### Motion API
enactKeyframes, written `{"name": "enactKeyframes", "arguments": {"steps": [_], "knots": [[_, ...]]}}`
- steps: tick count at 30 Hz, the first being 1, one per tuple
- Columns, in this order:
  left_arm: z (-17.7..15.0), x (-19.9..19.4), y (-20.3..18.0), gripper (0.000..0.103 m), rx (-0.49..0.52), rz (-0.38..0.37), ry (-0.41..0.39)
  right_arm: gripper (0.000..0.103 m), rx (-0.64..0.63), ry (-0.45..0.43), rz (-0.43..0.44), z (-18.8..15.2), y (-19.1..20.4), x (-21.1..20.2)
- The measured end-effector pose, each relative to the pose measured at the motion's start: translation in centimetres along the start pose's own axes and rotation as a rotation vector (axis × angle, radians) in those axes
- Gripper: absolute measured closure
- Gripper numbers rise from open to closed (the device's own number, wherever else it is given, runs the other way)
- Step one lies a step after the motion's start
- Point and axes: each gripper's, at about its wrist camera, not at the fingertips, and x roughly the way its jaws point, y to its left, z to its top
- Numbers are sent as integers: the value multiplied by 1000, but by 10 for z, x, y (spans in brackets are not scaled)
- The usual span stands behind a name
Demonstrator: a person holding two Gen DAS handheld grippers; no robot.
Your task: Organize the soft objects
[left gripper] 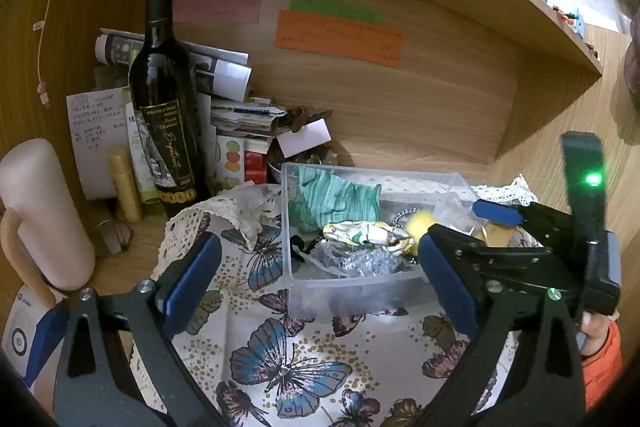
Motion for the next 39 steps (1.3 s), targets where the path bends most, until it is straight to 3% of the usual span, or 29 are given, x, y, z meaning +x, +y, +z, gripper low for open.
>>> {"name": "enactKeyframes", "arguments": {"steps": [4, 11, 18, 22, 39], "knots": [[6, -6, -2, 3, -2, -10, -23, 22, 18, -64, 4, 2, -1, -25], [20, -25, -15, 3, 25, -32, -89, 20, 29, -203, -18, 0, -4, -84], [33, -54, -32, 0, 59, -63, -180, 0, 57, -340, -55, -3, -11, -136], [38, -70, -41, 0, 76, -71, -224, 0, 68, -400, -71, -3, -12, -155], [35, -85, -50, 0, 103, -60, -251, 0, 69, -417, -76, -13, -9, -169]]}}
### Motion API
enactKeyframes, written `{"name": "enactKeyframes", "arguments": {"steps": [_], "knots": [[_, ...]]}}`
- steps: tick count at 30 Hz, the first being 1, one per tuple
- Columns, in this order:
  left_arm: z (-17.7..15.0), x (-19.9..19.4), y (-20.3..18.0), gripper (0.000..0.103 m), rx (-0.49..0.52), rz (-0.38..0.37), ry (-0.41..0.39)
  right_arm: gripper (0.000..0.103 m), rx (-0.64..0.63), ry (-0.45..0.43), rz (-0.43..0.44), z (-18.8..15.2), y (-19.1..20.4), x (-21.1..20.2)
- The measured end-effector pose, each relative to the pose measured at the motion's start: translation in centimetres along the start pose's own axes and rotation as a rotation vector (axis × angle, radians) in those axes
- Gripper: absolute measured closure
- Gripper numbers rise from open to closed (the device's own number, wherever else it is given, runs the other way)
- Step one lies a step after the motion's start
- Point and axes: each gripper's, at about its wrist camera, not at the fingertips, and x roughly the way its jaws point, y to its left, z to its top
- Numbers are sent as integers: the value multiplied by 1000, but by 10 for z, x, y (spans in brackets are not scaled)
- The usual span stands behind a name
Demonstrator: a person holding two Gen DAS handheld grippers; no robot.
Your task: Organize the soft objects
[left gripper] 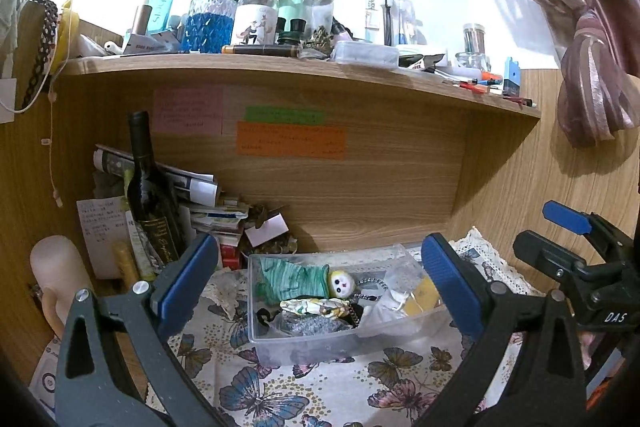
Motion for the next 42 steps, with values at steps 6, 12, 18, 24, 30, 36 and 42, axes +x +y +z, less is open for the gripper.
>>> {"name": "enactKeyframes", "arguments": {"steps": [6, 12, 18, 24, 30, 36, 42], "knots": [[0, -2, -2, 0, 11, 0, -6, 0, 2, -3, -1, -1, 1, -2], [0, -4, -4, 0, 23, 3, -11, 0, -2, 1, 1, -1, 3, -2], [0, -4, -4, 0, 23, 5, -10, 0, -10, 4, 5, -1, 5, -1], [0, -4, -4, 0, 23, 5, -9, 0, -2, 2, 7, -1, 4, -1], [0, -4, -5, 0, 23, 6, -9, 0, 0, 3, 5, -1, 5, -1], [0, -3, -4, 0, 22, 0, -5, 0, 0, 4, 7, -2, 4, 0], [-1, -1, -3, 0, 19, -11, 4, 0, 6, 5, 9, -3, 4, 0]]}}
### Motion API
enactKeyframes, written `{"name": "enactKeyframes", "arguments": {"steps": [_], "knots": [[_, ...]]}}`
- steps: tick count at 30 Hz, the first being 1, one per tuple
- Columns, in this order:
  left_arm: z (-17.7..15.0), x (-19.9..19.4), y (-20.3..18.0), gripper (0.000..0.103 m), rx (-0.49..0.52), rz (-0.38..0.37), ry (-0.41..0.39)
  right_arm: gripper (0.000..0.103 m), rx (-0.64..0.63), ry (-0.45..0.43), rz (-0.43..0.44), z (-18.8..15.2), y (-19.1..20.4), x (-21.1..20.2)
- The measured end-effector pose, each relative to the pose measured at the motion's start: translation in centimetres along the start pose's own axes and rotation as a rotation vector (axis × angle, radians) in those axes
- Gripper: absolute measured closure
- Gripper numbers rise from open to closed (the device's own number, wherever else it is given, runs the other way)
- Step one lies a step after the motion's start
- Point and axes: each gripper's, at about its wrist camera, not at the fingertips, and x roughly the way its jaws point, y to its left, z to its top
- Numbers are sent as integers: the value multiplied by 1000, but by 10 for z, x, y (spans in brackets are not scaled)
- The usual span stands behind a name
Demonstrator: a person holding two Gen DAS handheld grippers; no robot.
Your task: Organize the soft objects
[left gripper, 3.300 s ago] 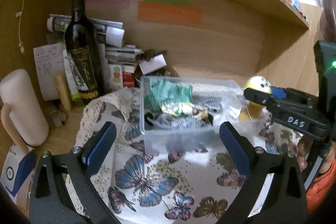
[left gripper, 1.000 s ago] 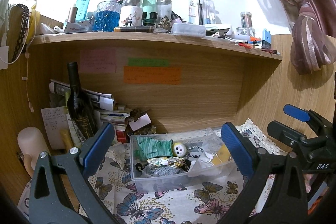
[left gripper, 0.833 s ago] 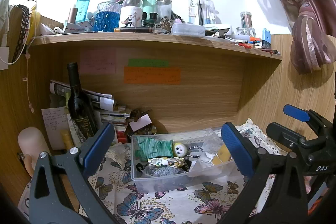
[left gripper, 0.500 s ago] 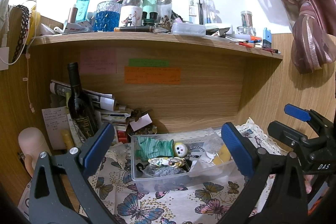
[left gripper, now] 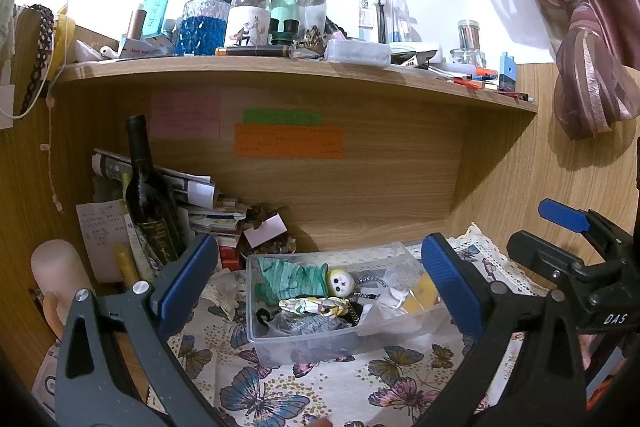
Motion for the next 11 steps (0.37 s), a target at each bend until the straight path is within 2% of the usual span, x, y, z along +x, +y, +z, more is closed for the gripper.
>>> {"name": "enactKeyframes", "arguments": {"steps": [11], "knots": [[-5, 6, 0, 0, 0, -13, 29, 0, -4, 20, 2, -2, 3, 5]]}}
